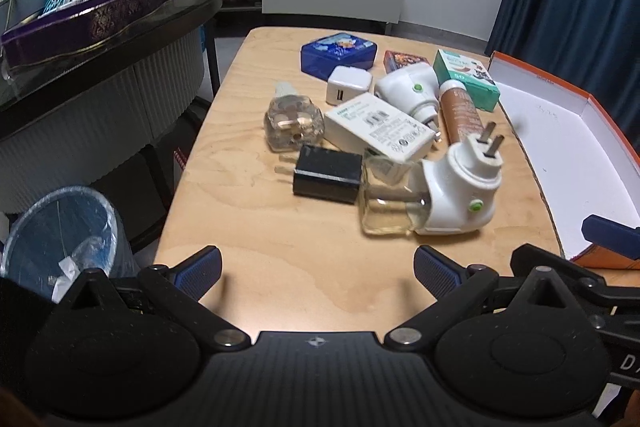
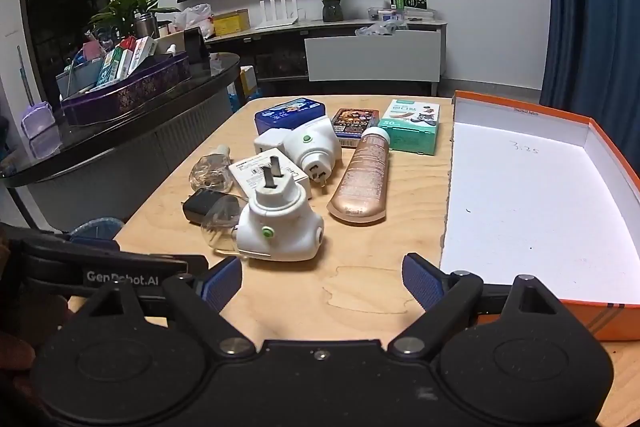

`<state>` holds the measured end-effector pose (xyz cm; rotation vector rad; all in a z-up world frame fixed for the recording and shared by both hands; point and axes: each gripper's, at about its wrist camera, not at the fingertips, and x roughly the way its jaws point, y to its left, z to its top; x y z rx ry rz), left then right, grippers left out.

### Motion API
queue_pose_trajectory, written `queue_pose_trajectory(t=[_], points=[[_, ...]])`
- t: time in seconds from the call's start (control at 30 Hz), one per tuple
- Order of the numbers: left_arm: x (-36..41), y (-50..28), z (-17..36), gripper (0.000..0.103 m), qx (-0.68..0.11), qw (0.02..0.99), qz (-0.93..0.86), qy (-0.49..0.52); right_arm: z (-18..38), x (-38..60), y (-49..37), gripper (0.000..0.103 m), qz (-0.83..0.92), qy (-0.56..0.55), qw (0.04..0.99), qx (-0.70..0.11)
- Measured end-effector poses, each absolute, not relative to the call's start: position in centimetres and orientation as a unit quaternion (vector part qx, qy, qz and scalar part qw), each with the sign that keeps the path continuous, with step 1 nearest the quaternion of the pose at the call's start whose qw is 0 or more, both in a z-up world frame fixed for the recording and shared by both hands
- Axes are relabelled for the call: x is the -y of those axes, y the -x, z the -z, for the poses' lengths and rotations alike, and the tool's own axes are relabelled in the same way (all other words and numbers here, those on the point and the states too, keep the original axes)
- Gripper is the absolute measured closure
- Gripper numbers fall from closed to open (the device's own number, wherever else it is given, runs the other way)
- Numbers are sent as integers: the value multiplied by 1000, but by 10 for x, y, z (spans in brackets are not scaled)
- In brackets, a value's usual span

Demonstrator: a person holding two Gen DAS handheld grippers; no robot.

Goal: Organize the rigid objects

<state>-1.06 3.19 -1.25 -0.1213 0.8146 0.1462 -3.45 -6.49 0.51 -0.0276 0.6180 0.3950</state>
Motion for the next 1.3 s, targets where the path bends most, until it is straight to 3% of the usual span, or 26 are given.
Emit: queue_pose_trajectory(t=[1.3], points=[[-58, 13, 22, 0, -373, 922, -45, 97, 5, 44, 26, 1, -187, 34, 925, -328]])
